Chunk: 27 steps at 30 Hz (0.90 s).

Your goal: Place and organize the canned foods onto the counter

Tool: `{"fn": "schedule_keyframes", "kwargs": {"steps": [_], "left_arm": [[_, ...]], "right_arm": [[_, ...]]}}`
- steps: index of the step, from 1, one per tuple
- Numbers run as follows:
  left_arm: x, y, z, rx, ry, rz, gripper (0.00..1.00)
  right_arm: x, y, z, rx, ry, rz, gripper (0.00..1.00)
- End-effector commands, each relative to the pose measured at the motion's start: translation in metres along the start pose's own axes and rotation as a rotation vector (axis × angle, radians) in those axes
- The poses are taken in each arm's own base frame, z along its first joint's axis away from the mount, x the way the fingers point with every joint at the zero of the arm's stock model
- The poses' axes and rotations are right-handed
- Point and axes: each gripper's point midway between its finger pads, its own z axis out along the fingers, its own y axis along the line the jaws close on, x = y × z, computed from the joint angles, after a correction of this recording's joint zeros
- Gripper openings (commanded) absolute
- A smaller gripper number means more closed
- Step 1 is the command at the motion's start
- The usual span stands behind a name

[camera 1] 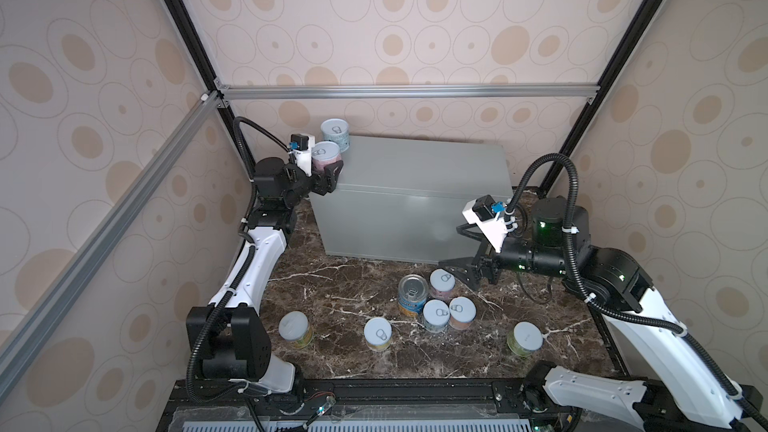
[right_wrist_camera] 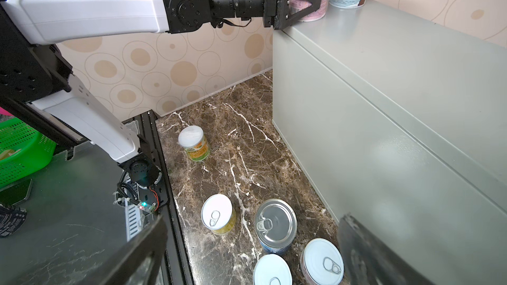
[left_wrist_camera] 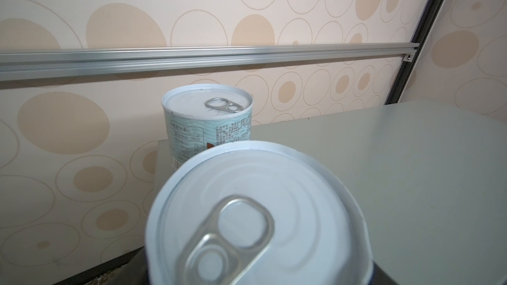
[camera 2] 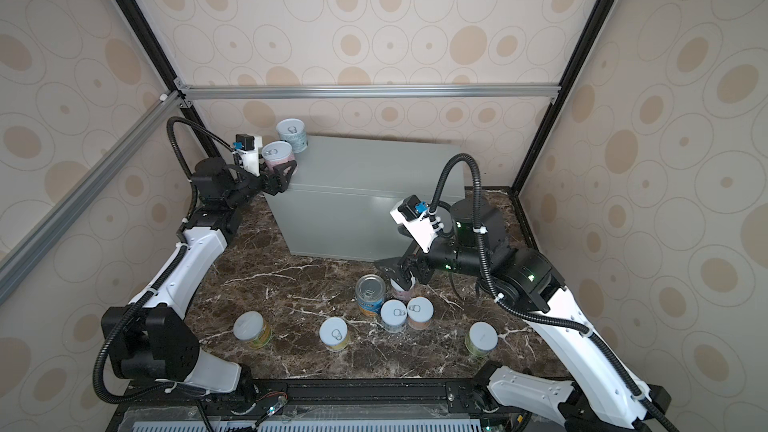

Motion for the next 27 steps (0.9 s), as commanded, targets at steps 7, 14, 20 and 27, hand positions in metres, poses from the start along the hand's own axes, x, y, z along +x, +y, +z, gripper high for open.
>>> {"fn": "schedule_keyframes", "kwargs": {"steps": [7, 14, 20, 27], "left_arm": [[0.005, -0.020, -0.003, 0.091, 0.020, -0.012, 0.73], [0.008, -0.024, -0.005, 0.105, 0.034, -0.012, 0.72], [0.011, -0.026, -0.009, 0.107, 0.042, -0.006, 0.70], [0.016, -0.027, -0.012, 0.104, 0.054, -0.004, 0.71]], "right_arm": [[0.000, 0.001, 0.001, -0.008, -0.015, 0.001, 1.00], [0.000, 0.001, 0.002, -0.009, -0.018, 0.003, 1.00], [0.001, 0.000, 0.003, -0.008, -0.021, 0.003, 1.00], [0.000, 0.001, 0.005, -0.015, -0.021, 0.003, 1.00]]}}
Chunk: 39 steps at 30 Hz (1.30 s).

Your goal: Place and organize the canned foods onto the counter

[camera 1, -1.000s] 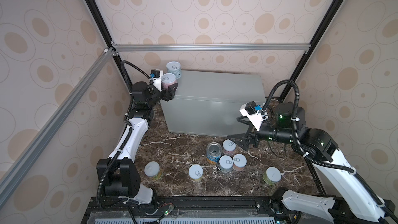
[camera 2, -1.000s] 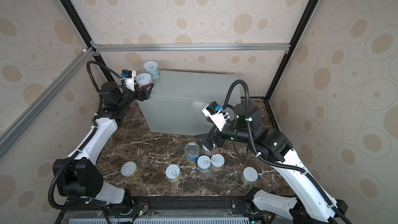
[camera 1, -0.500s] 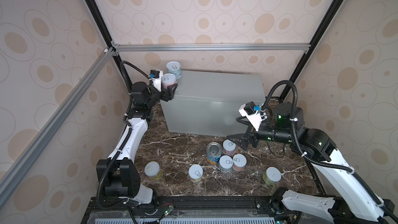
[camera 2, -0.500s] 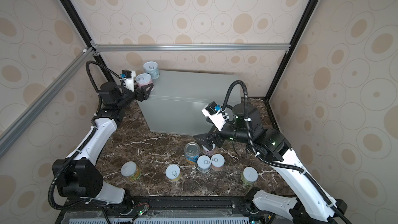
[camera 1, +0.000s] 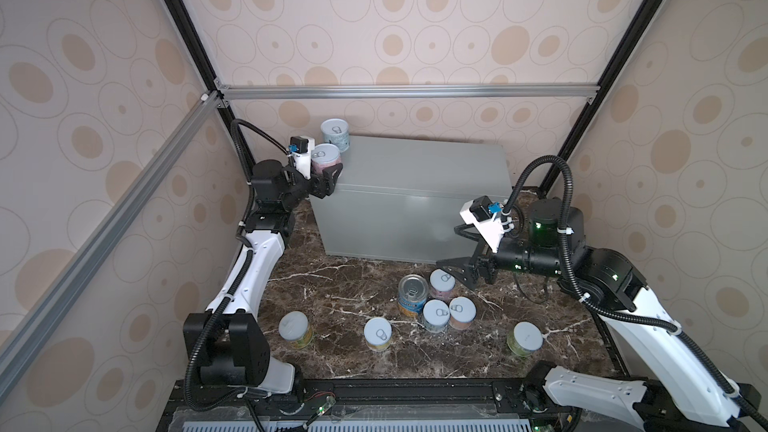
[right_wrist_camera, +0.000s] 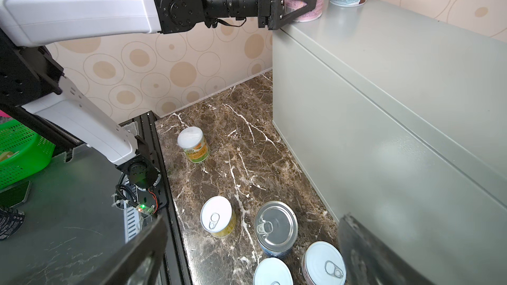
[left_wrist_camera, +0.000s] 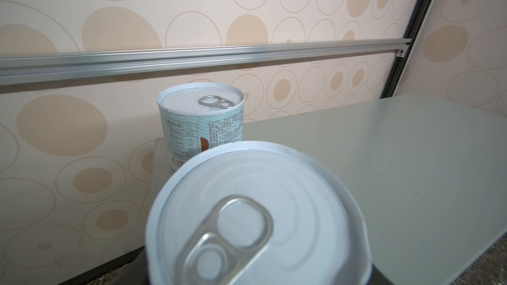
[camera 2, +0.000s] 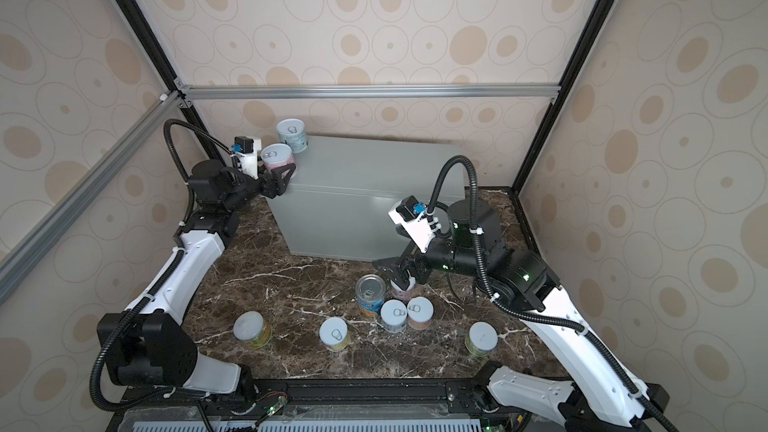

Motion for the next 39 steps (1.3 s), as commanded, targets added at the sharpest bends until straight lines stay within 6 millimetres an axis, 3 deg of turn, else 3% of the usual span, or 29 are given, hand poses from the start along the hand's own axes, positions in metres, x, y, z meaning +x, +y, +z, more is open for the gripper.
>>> {"fn": "schedule_keyframes", "kwargs": {"steps": [1, 11, 22, 34, 36, 37, 39], "left_arm": [[0.015, -0.022, -0.002, 0.086, 0.048, -0.025, 0.72], [0.013, -0.023, 0.003, 0.109, 0.048, -0.030, 0.83], [0.015, -0.024, 0.011, 0.131, 0.058, -0.039, 0.77], [0.013, -0.024, 0.014, 0.141, 0.057, -0.039, 0.78], [0.013, -0.025, 0.014, 0.145, 0.057, -0.044, 0.84], [0.011, -0.024, 0.014, 0.140, 0.054, -0.042, 0.95], [0.007, -0.023, 0.010, 0.123, 0.043, -0.034, 0.98]], "right_arm": [[-0.004, 0.002, -0.001, -0.013, -0.017, -0.002, 1.00], [-0.004, 0.003, -0.002, -0.012, -0.018, 0.001, 1.00], [0.001, 0.002, -0.005, 0.000, -0.018, 0.003, 1.00], [0.002, 0.002, -0.007, 0.003, -0.020, 0.008, 1.00], [0.001, 0.003, -0.007, 0.000, -0.022, 0.009, 1.00], [0.002, 0.003, -0.007, -0.003, -0.022, 0.008, 1.00], [0.002, 0.005, -0.007, -0.015, -0.019, 0.009, 1.00]]}}
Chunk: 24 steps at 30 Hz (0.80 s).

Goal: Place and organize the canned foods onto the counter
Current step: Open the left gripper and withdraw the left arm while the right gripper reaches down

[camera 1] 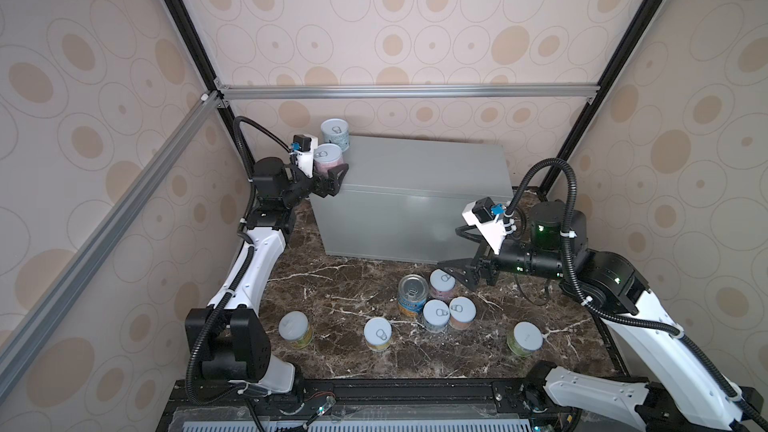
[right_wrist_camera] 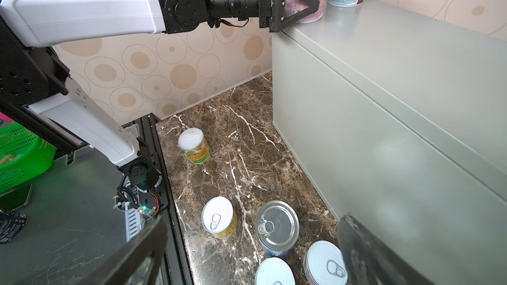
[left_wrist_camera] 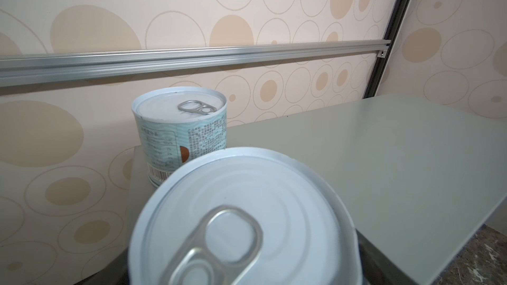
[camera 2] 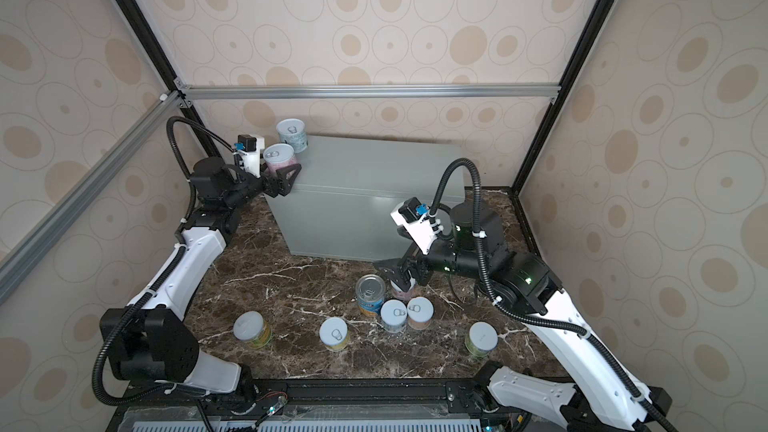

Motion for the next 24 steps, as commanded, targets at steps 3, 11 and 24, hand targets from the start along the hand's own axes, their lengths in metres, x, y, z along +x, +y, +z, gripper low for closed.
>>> {"fn": "schedule_keyframes", "kwargs": {"steps": [3, 11, 24], "left_arm": [[-0.001, -0.009, -0.006, 0.000, 0.026, -0.006, 0.98], [0.007, -0.004, -0.059, -0.176, 0.014, -0.037, 0.98], [0.059, 0.056, -0.162, -0.700, 0.202, -0.193, 0.98]], "right_arm": [[0.001, 0.006, -0.003, -0.028, -0.007, -0.002, 1.00], [0.011, -0.002, 0.010, -0.003, 0.057, 0.000, 1.00], [0.057, 0.045, 0.103, -0.149, 0.182, -0.041, 1.00]]}}
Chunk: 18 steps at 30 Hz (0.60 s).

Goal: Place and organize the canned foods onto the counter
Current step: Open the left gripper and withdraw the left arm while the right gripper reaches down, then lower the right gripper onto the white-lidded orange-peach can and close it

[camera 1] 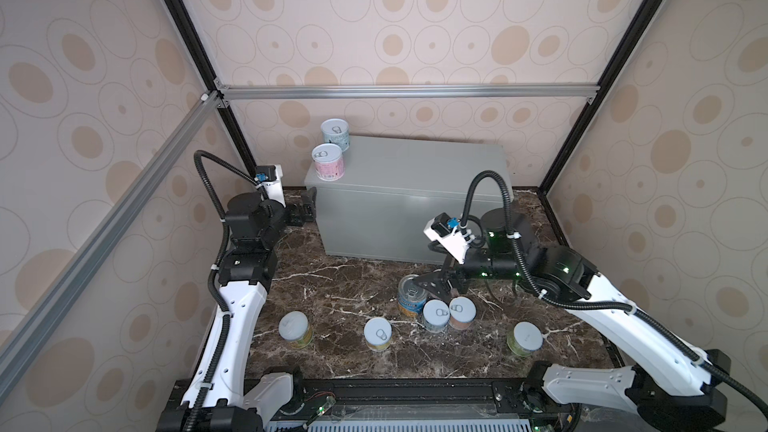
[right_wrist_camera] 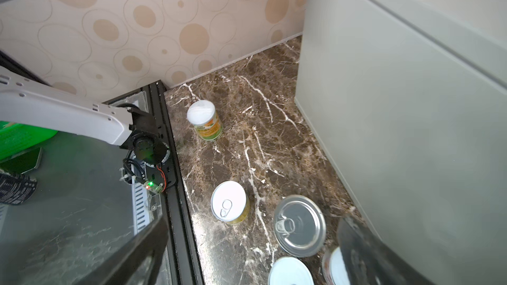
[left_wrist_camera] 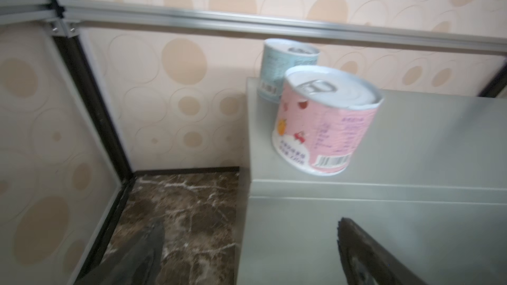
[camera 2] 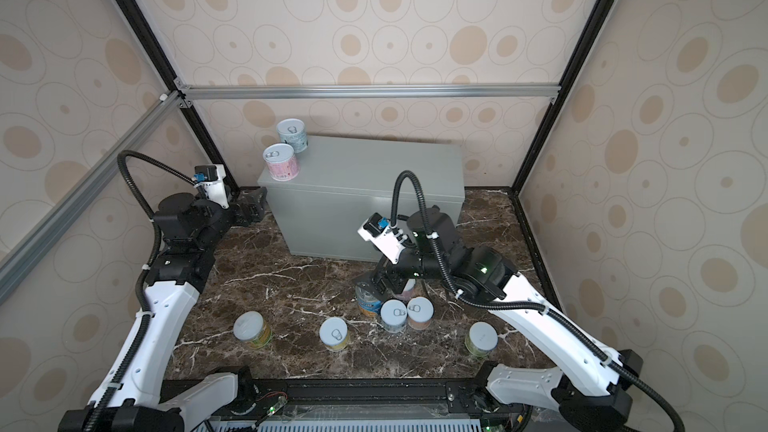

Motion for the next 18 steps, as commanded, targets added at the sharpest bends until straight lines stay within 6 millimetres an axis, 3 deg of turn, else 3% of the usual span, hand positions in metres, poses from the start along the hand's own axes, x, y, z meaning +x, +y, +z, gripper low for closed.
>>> {"fn": "schedule_keyframes", "kwargs": {"steps": [1, 9, 14, 18], "left_arm": [[0.034, 0.043, -0.015, -0.227, 0.110, -0.064, 0.98], [0.100, 0.110, -0.045, -0.572, 0.304, -0.170, 0.98], [0.102, 0.124, -0.058, -0.592, 0.279, -0.227, 0.98], [0.104, 0.121, -0.057, -0.566, 0.280, -0.245, 0.98]], "right_arm": [[0.008, 0.016, 0.044, -0.050, 0.022, -0.014, 1.00], [0.054, 0.076, 0.158, -0.172, 0.182, -0.090, 1.00], [0.077, 0.099, 0.211, -0.265, 0.204, -0.151, 1.00], [0.085, 0.115, 0.248, -0.335, 0.234, -0.189, 1.00]]}}
